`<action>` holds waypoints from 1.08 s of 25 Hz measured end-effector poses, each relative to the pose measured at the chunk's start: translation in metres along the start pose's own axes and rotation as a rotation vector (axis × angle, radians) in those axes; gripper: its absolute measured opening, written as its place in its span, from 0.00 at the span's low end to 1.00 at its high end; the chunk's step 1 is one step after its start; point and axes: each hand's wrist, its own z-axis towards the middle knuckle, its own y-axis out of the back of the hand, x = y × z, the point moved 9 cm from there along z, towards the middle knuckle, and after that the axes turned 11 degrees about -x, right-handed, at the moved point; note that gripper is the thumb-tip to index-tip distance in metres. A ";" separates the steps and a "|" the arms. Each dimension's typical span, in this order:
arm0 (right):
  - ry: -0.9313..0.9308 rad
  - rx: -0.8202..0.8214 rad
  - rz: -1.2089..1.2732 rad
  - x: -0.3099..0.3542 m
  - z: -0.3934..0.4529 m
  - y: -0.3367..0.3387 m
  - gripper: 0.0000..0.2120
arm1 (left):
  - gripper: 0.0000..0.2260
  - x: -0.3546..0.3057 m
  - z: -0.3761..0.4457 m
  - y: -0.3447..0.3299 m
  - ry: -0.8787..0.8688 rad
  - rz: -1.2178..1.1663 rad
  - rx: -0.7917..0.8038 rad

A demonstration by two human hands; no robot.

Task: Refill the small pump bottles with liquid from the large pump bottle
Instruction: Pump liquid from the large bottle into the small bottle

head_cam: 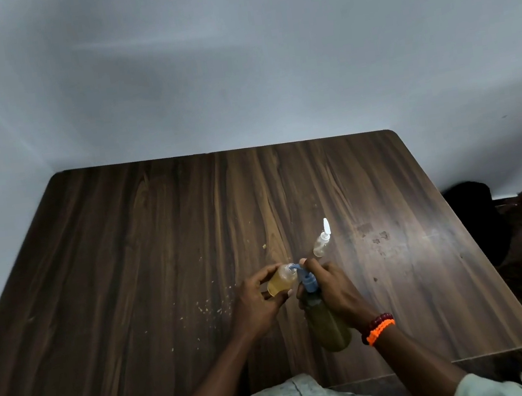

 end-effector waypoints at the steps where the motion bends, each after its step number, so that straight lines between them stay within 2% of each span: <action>1: 0.005 0.014 0.007 0.002 -0.001 0.000 0.32 | 0.23 0.000 0.001 0.001 -0.003 -0.007 -0.009; 3: 0.103 0.092 -0.016 0.011 -0.003 -0.006 0.35 | 0.23 0.001 0.002 0.002 -0.005 -0.022 -0.016; 4: 0.159 0.139 -0.035 0.016 -0.005 -0.009 0.32 | 0.22 0.001 0.002 0.001 -0.008 -0.029 -0.013; 7: 0.236 0.294 -0.058 0.025 -0.013 -0.020 0.15 | 0.22 0.005 0.004 0.000 0.005 -0.054 -0.012; 10: 0.272 0.392 -0.162 0.020 -0.014 -0.026 0.18 | 0.23 0.008 0.005 0.002 -0.013 -0.045 -0.020; 13: 0.284 0.391 -0.239 0.013 -0.009 -0.022 0.21 | 0.23 0.011 0.005 0.001 -0.009 -0.047 -0.024; 17: 0.313 0.280 -0.243 0.011 0.003 -0.014 0.22 | 0.22 0.019 0.004 0.007 -0.005 -0.074 -0.059; 21: 0.382 0.219 -0.264 0.032 0.024 -0.014 0.14 | 0.22 0.035 -0.004 0.015 0.029 -0.100 -0.130; 23: 0.416 0.236 -0.286 0.050 0.035 -0.022 0.10 | 0.22 0.048 -0.009 0.019 0.087 -0.119 -0.161; 27: 0.514 0.309 -0.381 0.082 0.052 -0.049 0.08 | 0.21 0.062 -0.017 0.024 0.128 -0.124 -0.183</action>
